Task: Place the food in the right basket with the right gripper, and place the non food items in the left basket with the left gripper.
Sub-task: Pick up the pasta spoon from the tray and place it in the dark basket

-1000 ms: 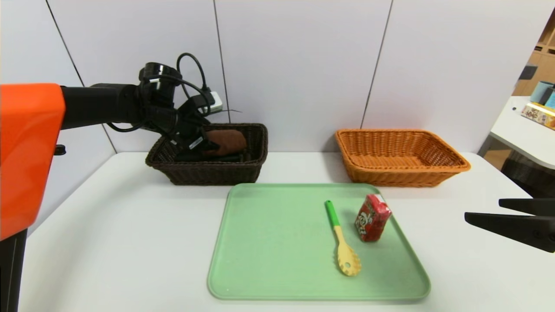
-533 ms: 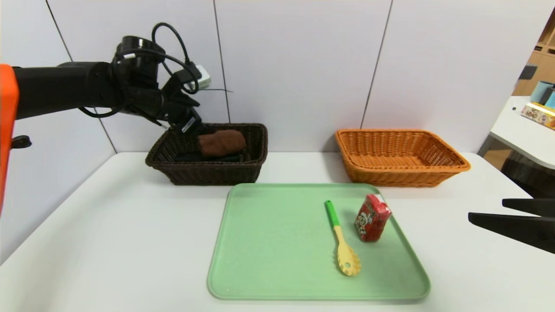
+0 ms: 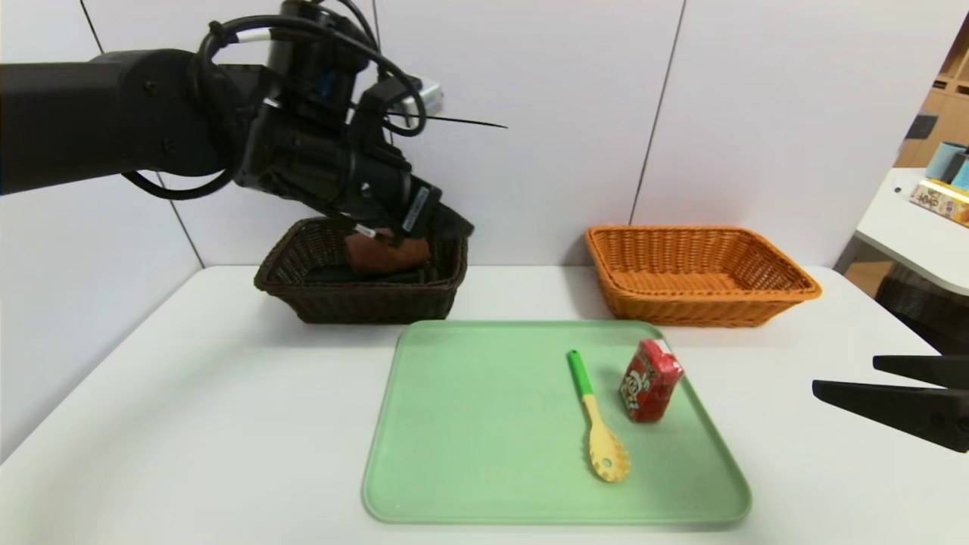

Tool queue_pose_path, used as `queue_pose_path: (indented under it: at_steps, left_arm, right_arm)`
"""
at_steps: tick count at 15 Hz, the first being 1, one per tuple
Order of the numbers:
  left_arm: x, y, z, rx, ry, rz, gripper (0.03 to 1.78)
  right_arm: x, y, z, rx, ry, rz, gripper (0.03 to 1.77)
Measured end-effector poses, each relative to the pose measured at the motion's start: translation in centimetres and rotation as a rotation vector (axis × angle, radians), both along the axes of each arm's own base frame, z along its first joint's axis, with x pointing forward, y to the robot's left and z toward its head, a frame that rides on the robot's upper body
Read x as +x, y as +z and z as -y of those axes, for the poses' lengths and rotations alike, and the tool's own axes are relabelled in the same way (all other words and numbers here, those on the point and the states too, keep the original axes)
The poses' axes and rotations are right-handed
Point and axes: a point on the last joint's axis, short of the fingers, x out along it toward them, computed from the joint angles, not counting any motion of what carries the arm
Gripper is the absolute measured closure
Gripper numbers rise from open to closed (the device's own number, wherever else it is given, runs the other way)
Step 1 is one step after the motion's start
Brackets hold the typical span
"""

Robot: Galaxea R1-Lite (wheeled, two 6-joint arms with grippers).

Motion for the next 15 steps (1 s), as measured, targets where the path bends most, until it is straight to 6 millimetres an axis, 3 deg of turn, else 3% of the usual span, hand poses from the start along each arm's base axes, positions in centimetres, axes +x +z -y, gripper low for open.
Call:
queue_pose_path:
  at_steps: [3, 6, 10, 15]
  left_arm:
    - [-4.1, -1.0, 5.4, -0.057, 0.067, -0.103, 0.14]
    - [-6.7, -3.1, 9.7, -0.096, 0.18, -0.184, 0.14]
    - [-7.3, -7.4, 13.5, -0.068, 0.339, -0.256, 0.13]
    - [-7.3, -11.7, 16.3, 0.011, 0.416, -0.265, 0.12]
  right_arm:
    - [0.0, -0.4, 0.0, -0.003, -0.001, -0.014, 0.1]
    - [-0.1, -0.6, 0.0, -0.004, 0.001, -0.02, 0.1]
    - [-0.1, -0.6, 0.0, -0.003, 0.001, -0.02, 0.1]
    - [-0.3, -0.5, 0.0, -0.002, 0.001, -0.017, 0.1]
